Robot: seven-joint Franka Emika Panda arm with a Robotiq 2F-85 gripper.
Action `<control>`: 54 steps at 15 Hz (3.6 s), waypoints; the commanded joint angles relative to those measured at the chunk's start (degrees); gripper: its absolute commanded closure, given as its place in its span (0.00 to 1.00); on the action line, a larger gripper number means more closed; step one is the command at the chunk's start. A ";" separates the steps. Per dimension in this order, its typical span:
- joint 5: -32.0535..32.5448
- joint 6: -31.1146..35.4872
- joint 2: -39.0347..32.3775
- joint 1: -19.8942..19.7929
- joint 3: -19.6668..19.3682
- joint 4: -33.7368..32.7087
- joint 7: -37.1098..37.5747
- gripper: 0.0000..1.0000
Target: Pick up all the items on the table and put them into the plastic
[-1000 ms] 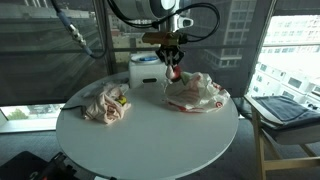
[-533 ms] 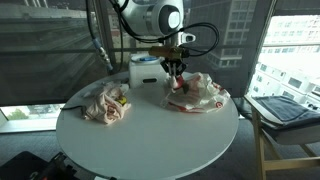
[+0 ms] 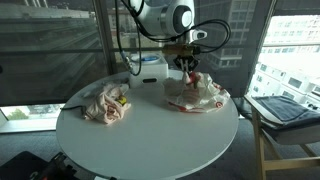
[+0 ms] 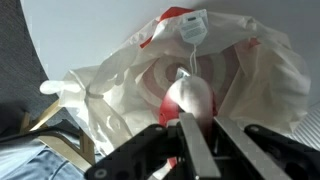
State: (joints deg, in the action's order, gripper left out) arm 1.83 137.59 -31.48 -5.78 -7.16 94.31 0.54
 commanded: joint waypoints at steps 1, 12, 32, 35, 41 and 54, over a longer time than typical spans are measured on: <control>0.65 -0.73 -5.91 -0.32 0.15 -7.93 0.94 0.93; -0.67 3.28 -19.50 -2.32 0.83 -17.80 0.55 0.93; -9.09 6.92 11.86 4.71 22.01 30.53 -21.69 0.00; -10.06 6.45 12.55 7.59 25.54 35.76 -24.07 0.00; 4.48 15.32 11.21 15.02 21.76 41.97 -20.81 0.00; 30.64 36.23 8.13 31.41 -2.21 44.42 -0.78 0.57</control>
State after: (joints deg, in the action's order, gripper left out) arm 31.10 172.53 -22.86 23.32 -6.92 138.95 -2.96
